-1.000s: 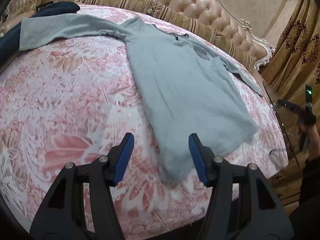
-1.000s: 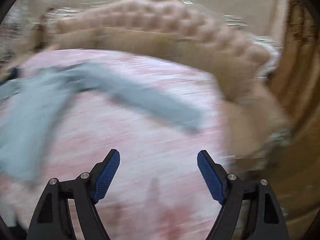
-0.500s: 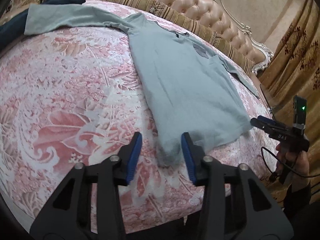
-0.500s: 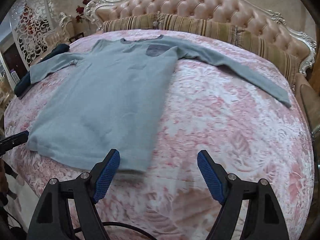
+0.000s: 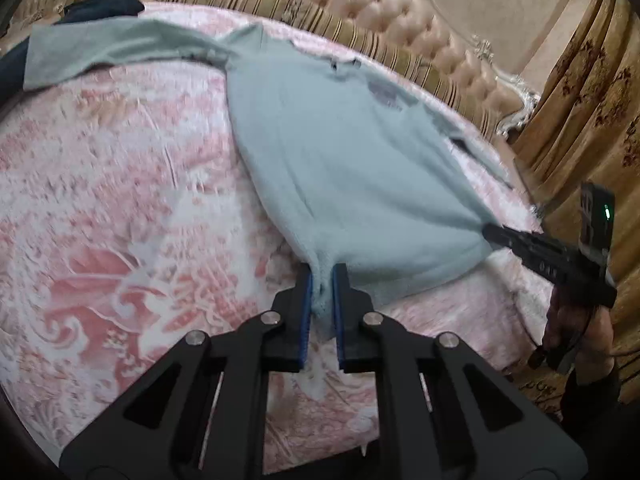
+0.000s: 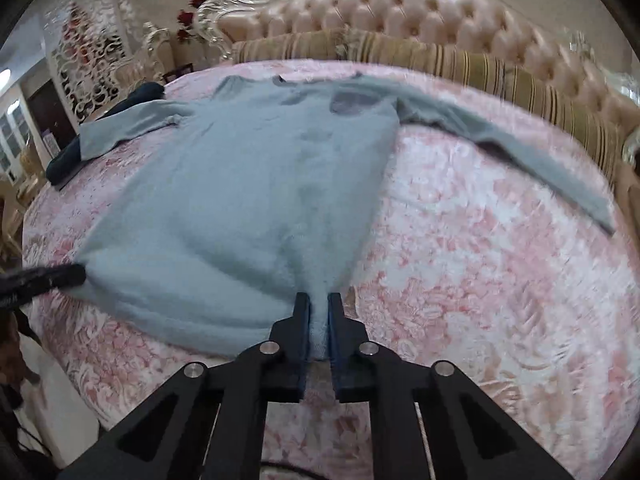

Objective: Fold clothes

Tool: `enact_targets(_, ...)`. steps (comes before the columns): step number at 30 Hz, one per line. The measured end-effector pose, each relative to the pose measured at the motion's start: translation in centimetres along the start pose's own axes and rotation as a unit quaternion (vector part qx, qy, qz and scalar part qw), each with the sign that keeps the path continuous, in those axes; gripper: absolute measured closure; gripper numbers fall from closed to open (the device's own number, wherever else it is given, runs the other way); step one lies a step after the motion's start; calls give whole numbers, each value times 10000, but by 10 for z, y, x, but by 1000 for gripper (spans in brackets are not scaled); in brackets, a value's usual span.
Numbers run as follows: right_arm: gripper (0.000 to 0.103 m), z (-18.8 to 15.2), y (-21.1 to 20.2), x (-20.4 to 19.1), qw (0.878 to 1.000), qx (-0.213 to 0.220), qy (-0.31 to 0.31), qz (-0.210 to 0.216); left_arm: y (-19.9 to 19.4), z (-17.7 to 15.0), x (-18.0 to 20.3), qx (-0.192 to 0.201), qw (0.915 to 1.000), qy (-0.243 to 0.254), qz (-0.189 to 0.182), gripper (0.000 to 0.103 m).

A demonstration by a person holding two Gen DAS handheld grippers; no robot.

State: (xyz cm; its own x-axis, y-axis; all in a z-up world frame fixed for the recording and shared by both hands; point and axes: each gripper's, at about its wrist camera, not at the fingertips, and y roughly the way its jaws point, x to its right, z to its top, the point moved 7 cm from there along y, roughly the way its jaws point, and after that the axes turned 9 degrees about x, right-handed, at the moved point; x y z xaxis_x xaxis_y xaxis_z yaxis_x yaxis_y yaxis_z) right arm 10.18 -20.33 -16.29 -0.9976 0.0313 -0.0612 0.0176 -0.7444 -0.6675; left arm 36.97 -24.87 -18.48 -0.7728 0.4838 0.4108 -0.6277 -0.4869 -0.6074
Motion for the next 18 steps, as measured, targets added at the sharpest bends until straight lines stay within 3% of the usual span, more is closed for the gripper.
enact_targets(4,96,10,-35,-11,9996,115,-245,-39,-19,8,0,-38,9999,-46,-126,92)
enact_targets(9,96,-15,-40,-21,9994,-306,-160,93,-25,-1,-13,-350,9980,-452,-268,91)
enact_targets(12,94,-26,-34,-18,9991,-402,14,122,-19,-8,-9,-349,9994,-23,-50,87)
enact_targets(13,91,-29,-32,-16,9990,-417,67,126,-19,-10,-6,-340,9993,126,24,77)
enact_targets(14,87,-32,-35,-13,9990,-438,38,93,-22,-11,-5,-268,9987,382,222,59)
enact_targets(15,84,-36,-41,-10,9989,-463,-36,40,-26,-11,-5,-173,9980,512,323,50)
enact_targets(16,72,-41,-45,-6,9987,-500,-103,-50,-31,-10,-7,-58,9976,603,344,43)
enact_targets(17,60,-46,-49,-2,9983,-544,-167,-160,-34,-11,-8,-56,9972,668,337,43)
enact_targets(18,57,-51,-52,2,9976,-588,-230,-270,-37,-13,-9,-54,9968,733,330,43)
